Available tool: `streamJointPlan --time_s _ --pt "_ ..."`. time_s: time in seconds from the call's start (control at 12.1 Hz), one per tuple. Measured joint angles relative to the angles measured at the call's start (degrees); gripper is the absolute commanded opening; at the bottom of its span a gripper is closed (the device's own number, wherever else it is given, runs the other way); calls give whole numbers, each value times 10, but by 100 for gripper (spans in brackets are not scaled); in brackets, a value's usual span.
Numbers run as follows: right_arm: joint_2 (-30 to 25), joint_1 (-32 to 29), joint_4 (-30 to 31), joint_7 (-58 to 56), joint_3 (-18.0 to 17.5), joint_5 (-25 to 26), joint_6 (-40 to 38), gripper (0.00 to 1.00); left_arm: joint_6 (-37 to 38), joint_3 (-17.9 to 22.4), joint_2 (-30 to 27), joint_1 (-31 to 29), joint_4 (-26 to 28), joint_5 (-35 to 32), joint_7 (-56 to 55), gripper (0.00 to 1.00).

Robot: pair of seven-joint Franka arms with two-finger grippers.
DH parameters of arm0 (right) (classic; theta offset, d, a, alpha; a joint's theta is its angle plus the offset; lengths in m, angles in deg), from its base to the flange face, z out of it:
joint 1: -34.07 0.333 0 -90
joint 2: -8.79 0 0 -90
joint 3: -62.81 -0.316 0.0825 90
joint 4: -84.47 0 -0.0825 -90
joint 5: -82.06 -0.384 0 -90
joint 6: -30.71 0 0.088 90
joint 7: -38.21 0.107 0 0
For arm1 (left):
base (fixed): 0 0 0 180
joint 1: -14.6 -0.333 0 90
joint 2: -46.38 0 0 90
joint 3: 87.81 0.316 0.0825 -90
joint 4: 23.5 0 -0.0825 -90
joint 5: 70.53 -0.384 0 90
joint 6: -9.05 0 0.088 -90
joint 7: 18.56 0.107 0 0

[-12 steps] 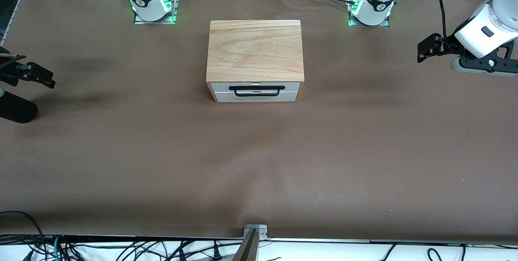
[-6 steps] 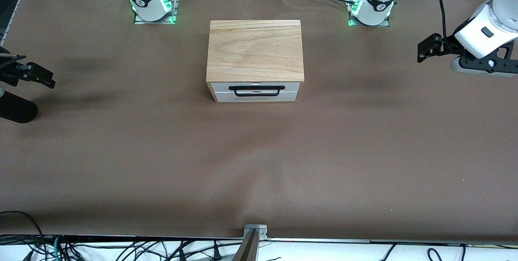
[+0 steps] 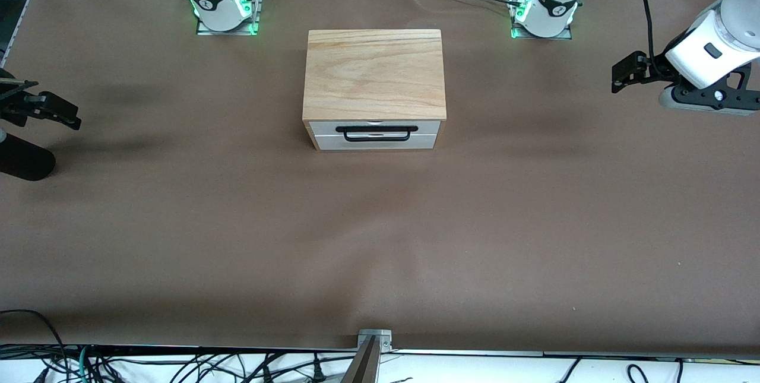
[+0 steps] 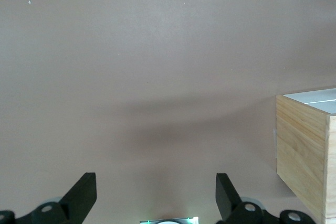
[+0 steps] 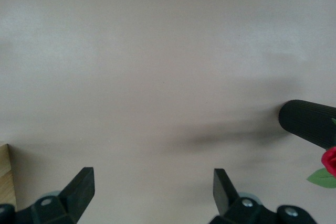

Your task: Pull top drawer with both arms simultaneously

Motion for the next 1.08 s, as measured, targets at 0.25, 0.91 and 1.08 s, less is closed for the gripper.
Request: streamJointPlan --time_s 0.25,0.91,1.08 --pt "0 0 0 0 0 0 0 100 0 0 6 -1 0 0 0 100" --pt "0 0 0 0 0 -1 0 100 0 0 12 -2 1 0 0 100" --pt "0 0 0 1 0 -1 0 100 -1 0 17 -2 2 0 0 100"
